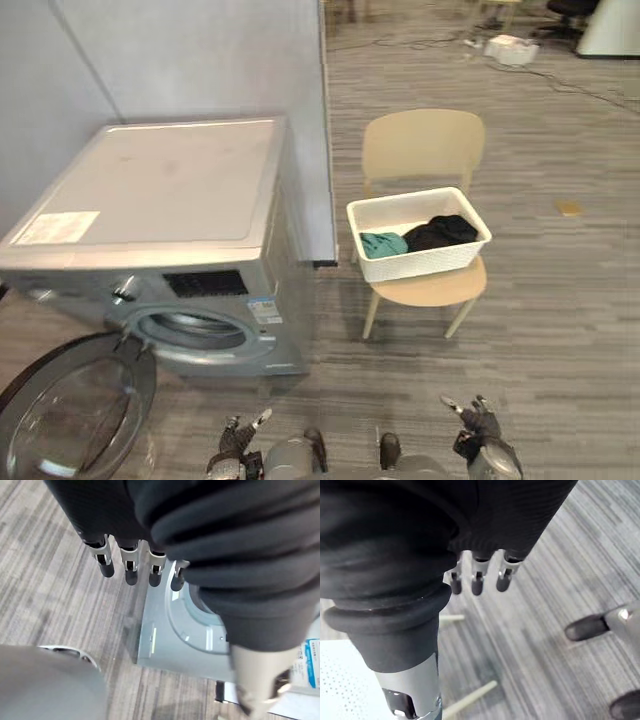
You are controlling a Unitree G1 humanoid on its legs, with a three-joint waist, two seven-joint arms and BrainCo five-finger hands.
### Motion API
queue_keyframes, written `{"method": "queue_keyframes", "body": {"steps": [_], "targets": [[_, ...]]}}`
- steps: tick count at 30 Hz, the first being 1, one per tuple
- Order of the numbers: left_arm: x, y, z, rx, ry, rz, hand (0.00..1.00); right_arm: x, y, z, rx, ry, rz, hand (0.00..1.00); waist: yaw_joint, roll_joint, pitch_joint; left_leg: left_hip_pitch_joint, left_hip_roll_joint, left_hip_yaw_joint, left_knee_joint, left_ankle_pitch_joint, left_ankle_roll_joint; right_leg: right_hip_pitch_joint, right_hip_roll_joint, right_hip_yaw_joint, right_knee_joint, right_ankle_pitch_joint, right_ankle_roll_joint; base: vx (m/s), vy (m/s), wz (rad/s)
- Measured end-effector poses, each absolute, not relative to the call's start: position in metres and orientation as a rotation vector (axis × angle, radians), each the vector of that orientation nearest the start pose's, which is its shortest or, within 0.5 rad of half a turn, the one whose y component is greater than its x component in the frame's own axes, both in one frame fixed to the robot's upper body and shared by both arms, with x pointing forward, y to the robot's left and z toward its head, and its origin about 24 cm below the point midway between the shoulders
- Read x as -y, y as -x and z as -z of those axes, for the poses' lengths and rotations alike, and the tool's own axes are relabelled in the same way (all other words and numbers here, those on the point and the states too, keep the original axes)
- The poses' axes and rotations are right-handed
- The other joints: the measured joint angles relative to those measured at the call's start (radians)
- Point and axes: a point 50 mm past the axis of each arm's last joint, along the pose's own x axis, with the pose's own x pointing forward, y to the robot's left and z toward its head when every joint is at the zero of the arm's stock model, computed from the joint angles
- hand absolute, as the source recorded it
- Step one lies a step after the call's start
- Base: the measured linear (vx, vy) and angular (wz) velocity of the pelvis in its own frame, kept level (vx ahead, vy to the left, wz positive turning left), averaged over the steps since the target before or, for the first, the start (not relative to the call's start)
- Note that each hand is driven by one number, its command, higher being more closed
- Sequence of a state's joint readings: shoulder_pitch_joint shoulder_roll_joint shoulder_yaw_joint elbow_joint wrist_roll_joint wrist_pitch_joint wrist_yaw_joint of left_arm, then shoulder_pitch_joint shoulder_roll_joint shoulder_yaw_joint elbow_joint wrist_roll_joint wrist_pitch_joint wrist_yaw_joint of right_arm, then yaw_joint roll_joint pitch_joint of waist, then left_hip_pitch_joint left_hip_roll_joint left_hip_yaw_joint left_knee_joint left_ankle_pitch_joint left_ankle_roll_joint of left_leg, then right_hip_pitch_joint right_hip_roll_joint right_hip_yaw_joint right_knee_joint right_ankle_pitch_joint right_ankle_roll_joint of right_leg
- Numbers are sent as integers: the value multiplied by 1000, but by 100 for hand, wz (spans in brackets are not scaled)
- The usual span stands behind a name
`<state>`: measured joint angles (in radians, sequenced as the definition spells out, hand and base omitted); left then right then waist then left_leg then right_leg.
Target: Pick up the laundry basket with both hands and put the clothes into the washing machine.
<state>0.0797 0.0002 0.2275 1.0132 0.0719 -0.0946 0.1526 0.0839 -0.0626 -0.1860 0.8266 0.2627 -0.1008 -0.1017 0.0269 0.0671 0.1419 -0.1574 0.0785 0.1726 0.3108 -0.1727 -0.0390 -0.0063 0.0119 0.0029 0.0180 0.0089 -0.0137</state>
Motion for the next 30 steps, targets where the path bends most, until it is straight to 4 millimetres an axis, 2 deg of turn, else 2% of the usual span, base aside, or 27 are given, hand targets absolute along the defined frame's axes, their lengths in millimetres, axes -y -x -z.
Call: {"method": "queue_keyframes", "body": {"steps": [1,2,5,6,7,8,9,10,11,13,14,15,16,17,18,19,20,21,22,23,25,27,30], "targets": [[-189,-106,155,-996,-24,-342,0,208,-140,131,-786,-202,419,0,-1,-11,3,10,-15,1,0,-9,15,1,-15,17,11,-2,27,200,166,-32],[-187,-107,155,-990,-13,-347,0,203,-139,132,-793,-197,398,0,-2,-13,2,27,-16,18,-4,-13,21,8,-22,22,23,-7,33,235,183,-10],[-185,-105,155,-994,-13,-340,0,196,-135,135,-809,-197,359,0,-6,-26,-14,117,-67,26,-94,-18,30,17,-66,16,102,-91,60,242,125,5],[-185,-104,155,-996,-13,-338,0,195,-128,138,-831,-205,356,0,-5,-36,-22,167,-92,28,-142,-17,30,0,-88,14,188,-145,78,272,65,6],[-185,-103,156,-999,-8,-342,0,195,-123,141,-856,-203,355,0,1,-45,-29,208,-111,38,-186,-11,27,-65,-99,22,359,-200,104,262,54,2],[-185,-103,156,-1000,-14,-336,0,195,-122,142,-863,-202,354,0,0,-51,-29,222,-116,44,-201,1,33,-106,-104,25,458,-215,119,241,25,-5],[-187,-104,155,-996,-34,-320,0,194,-119,144,-877,-211,356,0,-9,-65,-31,250,-128,49,-205,2,49,-190,-122,27,672,-218,132,272,2,8],[-190,-107,154,-988,-43,-320,0,194,-117,145,-879,-221,368,0,-16,-88,-28,286,-135,43,-198,-6,72,-251,-143,29,828,-191,142,323,-25,14],[-192,-109,153,-982,-47,-320,0,194,-114,147,-892,-227,374,0,-17,-98,-26,303,-135,37,-194,-8,76,-270,-153,19,888,-188,139,394,-95,28],[-189,-121,150,-957,-63,-289,0,203,-96,155,-960,-269,457,0,-17,-101,-19,362,-104,-9,-191,-8,74,-300,-214,-54,970,-237,105,438,-192,38],[-186,-123,150,-952,-60,-281,0,206,-92,156,-972,-275,481,0,-19,-99,-19,374,-91,-23,-191,-8,71,-302,-233,-74,953,-245,96,371,-225,48],[-182,-123,151,-970,-45,-288,0,211,-85,157,-985,-290,523,0,-26,-93,-21,392,-58,-45,-191,-9,53,-299,-268,-99,874,-245,94,280,-223,46],[-181,-120,153,-984,-42,-282,0,213,-83,158,-989,-297,542,0,-32,-90,-21,398,-40,-54,-191,-12,41,-293,-283,-104,811,-242,92,413,-373,67],[-183,-117,154,-993,-43,-286,0,214,-76,159,-1000,-313,570,0,-39,-92,-22,400,-10,-74,-190,-21,11,-281,-307,-95,644,-215,97,342,-362,66],[-187,-115,154,-997,-54,-293,0,213,-64,162,-1033,-334,601,0,-39,-112,-33,401,4,-90,-189,-35,-23,-258,-318,-63,450,-103,88,349,-432,59],[-191,-112,154,-999,-63,-299,0,210,-57,164,-1057,-353,618,0,-37,-131,-44,404,8,-97,-188,-48,-45,-244,-324,-43,365,20,89,342,-494,36],[-195,-105,157,-1025,-49,-323,0,208,-45,169,-1105,-395,657,0,-38,-113,-51,416,50,-115,-182,-71,-82,-204,-294,-34,332,-37,209,315,-491,9],[-187,-104,158,-1031,-24,-315,0,213,-44,168,-1100,-408,684,0,-37,-90,-50,412,79,-116,-173,-70,-83,-200,-268,-47,328,-40,202,296,-525,9],[-178,-101,159,-1031,-3,-292,0,222,-40,167,-1084,-434,743,0,-40,-58,-54,400,106,-114,-155,-43,-100,-185,-246,-74,315,-49,189,216,-383,4],[-174,-103,159,-1027,0,-278,0,225,-38,167,-1081,-446,765,0,-41,-48,-60,399,113,-113,-153,-19,-108,-180,-236,-82,314,-52,183,245,-434,14],[-167,-103,159,-1019,40,-277,0,231,-41,165,-1069,-447,772,0,-42,-41,-65,403,136,-118,-139,49,-149,-141,-220,-112,309,-72,163,154,-303,17],[-172,-101,160,-1024,57,-311,0,227,-46,166,-1068,-446,749,0,-41,-42,-66,383,169,-133,-98,66,-161,-103,-196,-146,288,-82,149,86,-238,39],[-184,-93,161,-1039,51,-351,0,220,-60,165,-1058,-423,679,0,-42,-50,-72,298,214,-200,33,98,-152,-38,-154,-205,210,-69,126,33,-217,43]]}}
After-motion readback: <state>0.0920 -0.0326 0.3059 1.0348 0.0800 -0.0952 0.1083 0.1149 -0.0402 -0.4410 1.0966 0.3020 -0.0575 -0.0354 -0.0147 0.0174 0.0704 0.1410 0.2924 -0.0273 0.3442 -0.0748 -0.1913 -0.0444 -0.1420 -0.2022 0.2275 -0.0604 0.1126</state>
